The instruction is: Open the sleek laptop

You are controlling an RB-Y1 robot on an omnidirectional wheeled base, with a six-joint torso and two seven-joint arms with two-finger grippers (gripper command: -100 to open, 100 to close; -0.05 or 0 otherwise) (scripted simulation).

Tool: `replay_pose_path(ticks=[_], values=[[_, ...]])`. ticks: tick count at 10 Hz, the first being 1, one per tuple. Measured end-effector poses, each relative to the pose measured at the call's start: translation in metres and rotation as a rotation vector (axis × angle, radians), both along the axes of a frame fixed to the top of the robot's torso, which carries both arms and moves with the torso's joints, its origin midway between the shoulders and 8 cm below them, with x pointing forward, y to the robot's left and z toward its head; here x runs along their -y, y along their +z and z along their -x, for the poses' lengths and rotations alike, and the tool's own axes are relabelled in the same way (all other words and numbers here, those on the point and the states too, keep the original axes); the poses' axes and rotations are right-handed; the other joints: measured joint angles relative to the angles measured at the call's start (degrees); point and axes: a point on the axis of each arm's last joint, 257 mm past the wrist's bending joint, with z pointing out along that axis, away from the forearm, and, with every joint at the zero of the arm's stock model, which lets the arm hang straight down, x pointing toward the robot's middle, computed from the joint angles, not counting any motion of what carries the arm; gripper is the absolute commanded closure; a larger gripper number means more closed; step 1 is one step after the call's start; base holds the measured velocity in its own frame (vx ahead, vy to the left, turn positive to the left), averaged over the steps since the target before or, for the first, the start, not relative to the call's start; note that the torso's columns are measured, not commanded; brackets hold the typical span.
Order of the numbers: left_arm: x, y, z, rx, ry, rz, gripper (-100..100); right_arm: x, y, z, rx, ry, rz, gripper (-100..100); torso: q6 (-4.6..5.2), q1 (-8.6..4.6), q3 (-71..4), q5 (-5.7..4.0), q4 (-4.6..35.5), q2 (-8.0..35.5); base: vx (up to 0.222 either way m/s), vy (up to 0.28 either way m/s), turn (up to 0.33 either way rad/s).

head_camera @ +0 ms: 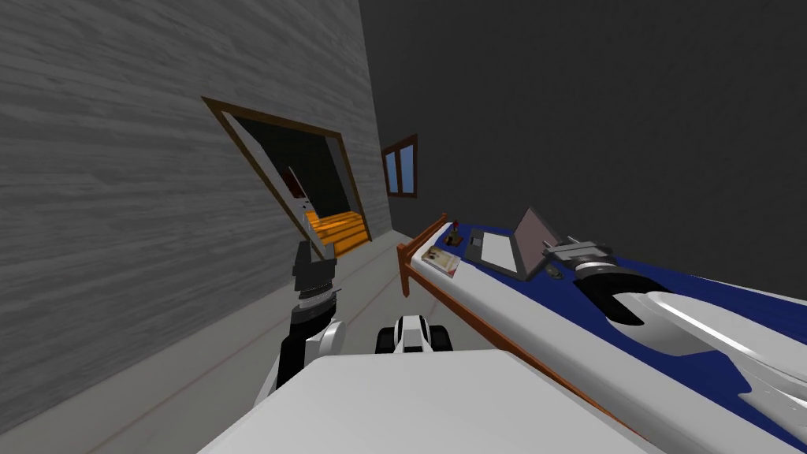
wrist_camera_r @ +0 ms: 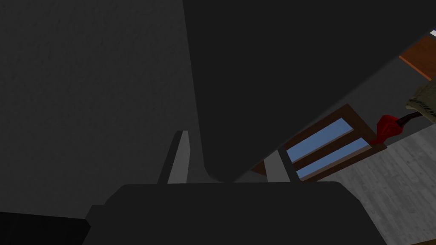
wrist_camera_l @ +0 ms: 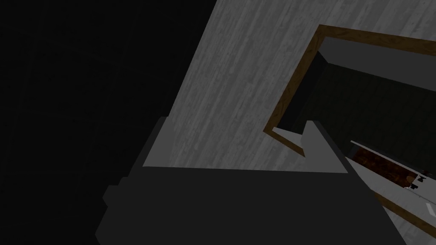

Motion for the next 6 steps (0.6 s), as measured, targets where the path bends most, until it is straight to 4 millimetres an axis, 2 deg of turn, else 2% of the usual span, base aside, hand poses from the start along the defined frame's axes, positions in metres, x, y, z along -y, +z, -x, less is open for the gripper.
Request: replay_pose_path(ticks=[3,6], values=[[0.0,0.0,0.0,0.0,0.0,0.0,0,-0.007,-0.004,0.011,-0.083,0.018,0.088,100,-0.48,-0.05,-0.11,-0.1,-0.09,-0.17,0.195,0.047,-0.103],[0.0,0.0,0.0,0.0,0.0,0.0,0,-0.024,-0.008,0.016,-0.166,0.06,0.174,100,-0.21,0.03,0.06,-0.07,0.01,0.08,0.182,0.078,-0.077]])
